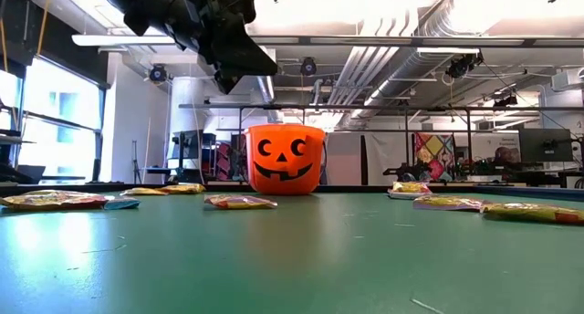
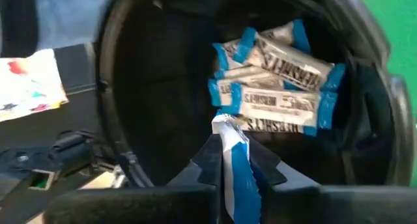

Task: Sort candy by brand, put in halloween buckets
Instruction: Put the white chocolate bar into the black bucket

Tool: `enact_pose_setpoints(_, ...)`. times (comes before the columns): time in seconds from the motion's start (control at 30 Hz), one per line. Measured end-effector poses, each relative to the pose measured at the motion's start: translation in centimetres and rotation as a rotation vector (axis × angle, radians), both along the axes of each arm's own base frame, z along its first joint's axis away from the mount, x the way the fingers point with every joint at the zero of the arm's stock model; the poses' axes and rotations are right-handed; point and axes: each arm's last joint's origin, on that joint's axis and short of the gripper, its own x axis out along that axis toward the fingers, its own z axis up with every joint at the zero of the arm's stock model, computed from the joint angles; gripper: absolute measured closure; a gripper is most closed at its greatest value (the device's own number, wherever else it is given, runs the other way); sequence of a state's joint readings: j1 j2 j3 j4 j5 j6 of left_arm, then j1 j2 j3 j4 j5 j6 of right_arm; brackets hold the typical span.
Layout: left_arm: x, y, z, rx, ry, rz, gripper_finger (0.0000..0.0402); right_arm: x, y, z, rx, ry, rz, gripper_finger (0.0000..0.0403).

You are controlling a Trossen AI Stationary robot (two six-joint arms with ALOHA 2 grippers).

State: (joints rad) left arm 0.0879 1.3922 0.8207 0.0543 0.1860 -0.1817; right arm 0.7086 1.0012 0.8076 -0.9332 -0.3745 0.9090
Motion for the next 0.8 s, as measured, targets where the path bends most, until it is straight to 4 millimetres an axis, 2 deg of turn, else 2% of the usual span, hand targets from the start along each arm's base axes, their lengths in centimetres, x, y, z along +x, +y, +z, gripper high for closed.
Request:
enact_pose_setpoints(0.23,-0.2,-0.1,-0.4,0.012,0.045,-0.012,0.0392,-0.1,0.3,-1.4,-0.025,-0.023,-0.024,0.0339)
enact_pose_setpoints(0.47,-0.9,-1.4,-1.4,0.038,0.167,-0.081,0.0392,0.0,0.4,-1.4,-0.022,-0.059,0.008,0.0306)
enact_pose_setpoints(0.6,-1.3,-2.6,-1.8,0.029,0.254,-0.082,0.0392,0.0,0.5,-1.0,-0.005,-0.072,0.041,0.0282)
enact_pose_setpoints(0.8,-1.7,-3.7,-1.0,0.072,0.364,-0.092,0.0372,0.2,0.5,0.4,-0.033,-0.139,0.057,0.0252)
